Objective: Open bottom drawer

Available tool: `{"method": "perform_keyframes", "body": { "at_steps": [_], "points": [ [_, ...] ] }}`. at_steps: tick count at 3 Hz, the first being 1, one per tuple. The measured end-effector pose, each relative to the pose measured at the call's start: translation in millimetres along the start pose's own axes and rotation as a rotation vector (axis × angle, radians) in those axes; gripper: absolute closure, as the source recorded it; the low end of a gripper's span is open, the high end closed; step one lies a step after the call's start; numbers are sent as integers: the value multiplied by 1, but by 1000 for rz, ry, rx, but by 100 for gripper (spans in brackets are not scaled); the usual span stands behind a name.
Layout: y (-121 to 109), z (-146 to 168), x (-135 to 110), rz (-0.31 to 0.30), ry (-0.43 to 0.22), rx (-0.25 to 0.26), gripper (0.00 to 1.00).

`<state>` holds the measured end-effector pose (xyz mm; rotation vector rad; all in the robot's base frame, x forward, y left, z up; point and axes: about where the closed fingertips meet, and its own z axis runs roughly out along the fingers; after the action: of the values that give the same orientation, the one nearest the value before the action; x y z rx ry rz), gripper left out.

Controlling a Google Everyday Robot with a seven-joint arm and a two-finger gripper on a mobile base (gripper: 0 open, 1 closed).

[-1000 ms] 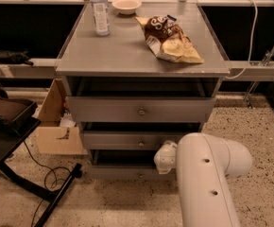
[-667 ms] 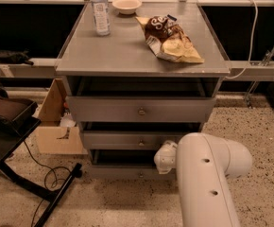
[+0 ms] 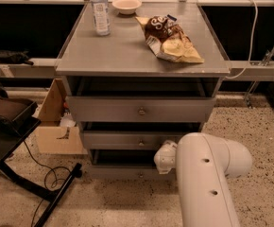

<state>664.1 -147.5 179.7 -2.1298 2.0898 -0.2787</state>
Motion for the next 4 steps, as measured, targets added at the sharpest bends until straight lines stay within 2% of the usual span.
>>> {"method": "perform_keyframes", "body": {
  "at_steps": [1, 2, 3, 4],
  "points": [
    [0, 0, 0, 0, 0, 0, 4],
    [0, 0, 0, 0, 0, 0, 0],
    [3, 1, 0, 2, 1, -4, 0],
    [43, -2, -2, 31, -7, -78, 18]
  ]
}}
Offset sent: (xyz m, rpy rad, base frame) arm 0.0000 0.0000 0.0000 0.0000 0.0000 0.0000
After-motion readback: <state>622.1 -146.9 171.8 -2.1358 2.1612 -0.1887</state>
